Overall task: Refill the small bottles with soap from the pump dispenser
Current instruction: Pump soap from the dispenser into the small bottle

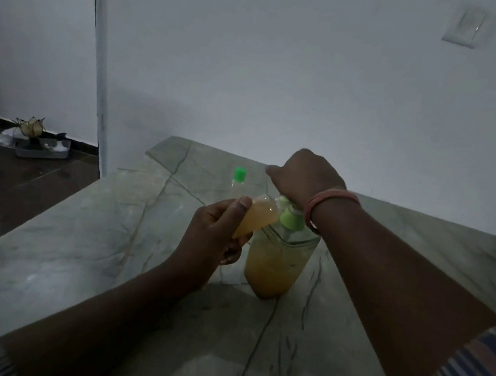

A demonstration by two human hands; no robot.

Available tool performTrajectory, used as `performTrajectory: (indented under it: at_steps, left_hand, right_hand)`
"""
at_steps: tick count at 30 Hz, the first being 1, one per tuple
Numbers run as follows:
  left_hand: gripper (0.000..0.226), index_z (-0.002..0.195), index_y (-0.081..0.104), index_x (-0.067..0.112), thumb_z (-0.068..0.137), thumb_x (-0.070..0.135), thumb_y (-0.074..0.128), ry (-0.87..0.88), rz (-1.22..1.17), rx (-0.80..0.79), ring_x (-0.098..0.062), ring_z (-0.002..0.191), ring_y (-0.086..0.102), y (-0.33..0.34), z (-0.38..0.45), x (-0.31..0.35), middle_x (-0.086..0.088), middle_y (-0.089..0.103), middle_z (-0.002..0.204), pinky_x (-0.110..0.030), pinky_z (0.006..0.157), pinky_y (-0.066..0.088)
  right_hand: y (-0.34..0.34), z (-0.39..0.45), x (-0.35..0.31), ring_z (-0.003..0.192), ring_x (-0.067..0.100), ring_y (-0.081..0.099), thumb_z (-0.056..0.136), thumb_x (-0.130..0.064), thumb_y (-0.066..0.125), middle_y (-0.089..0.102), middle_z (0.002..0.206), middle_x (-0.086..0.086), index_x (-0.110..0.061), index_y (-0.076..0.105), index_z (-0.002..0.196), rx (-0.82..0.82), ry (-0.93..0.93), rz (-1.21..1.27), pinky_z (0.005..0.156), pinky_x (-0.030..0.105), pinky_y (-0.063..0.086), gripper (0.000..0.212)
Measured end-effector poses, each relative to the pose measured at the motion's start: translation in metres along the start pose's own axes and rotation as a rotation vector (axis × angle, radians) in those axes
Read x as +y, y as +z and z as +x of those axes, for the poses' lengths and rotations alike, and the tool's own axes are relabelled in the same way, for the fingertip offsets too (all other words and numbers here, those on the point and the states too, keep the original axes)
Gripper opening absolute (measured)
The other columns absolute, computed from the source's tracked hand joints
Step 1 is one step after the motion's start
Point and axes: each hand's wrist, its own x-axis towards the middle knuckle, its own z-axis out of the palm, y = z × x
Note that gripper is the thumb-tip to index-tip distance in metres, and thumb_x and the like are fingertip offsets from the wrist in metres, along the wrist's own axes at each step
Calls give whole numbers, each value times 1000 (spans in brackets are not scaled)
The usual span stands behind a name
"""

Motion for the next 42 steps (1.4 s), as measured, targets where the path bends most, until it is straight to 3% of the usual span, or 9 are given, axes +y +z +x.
performTrajectory:
  at_steps: [8,15,24,30,38,42]
  left_hand:
    - [38,96,66,13,92,48,52,10,-46,-30,-12,45,41,0,-1,2,-18,54,71,-23,44,34]
    - [47,96,65,10,84,54,53,4,-60,-36,-12,44,41,0,-3,4,-17,54,70,-23,44,33]
    - [46,92,65,10,84,54,53,14,-46,-31,-12,42,40,0,-3,3,-15,54,68,-23,42,34]
    - [35,97,65,11,100,40,47,-7,-18,1,-12,43,42,2,1,1,-17,54,69,-22,43,35]
    - [43,93,65,12,87,52,52,1,-34,-6,-13,43,41,2,-3,6,-10,53,62,-23,44,34]
    - [35,96,65,12,95,44,50,6,-15,8,-10,43,42,2,-1,3,-6,54,61,-23,43,35]
  right_hand:
    - [-1,-1,0,64,21,58,83,-37,56,62,69,3,-16,57,66,2,14,56,53,26,36,28]
    - [-4,1,-10,66,20,59,83,-38,58,60,72,1,-18,57,70,-37,-11,-75,56,26,39,24]
    - [-3,-4,-3,62,18,55,84,-39,59,59,69,1,-17,56,67,-24,21,11,54,26,37,28]
    - [-6,0,-4,61,18,55,84,-39,59,59,67,1,-17,55,66,14,-15,-9,52,25,36,29]
    - [-8,0,-10,63,18,55,85,-41,58,59,71,1,-19,55,68,-16,-39,-95,54,26,37,28]
    - [-5,-3,-5,61,19,55,88,-45,56,58,66,0,-17,54,65,21,-36,-23,53,26,36,36]
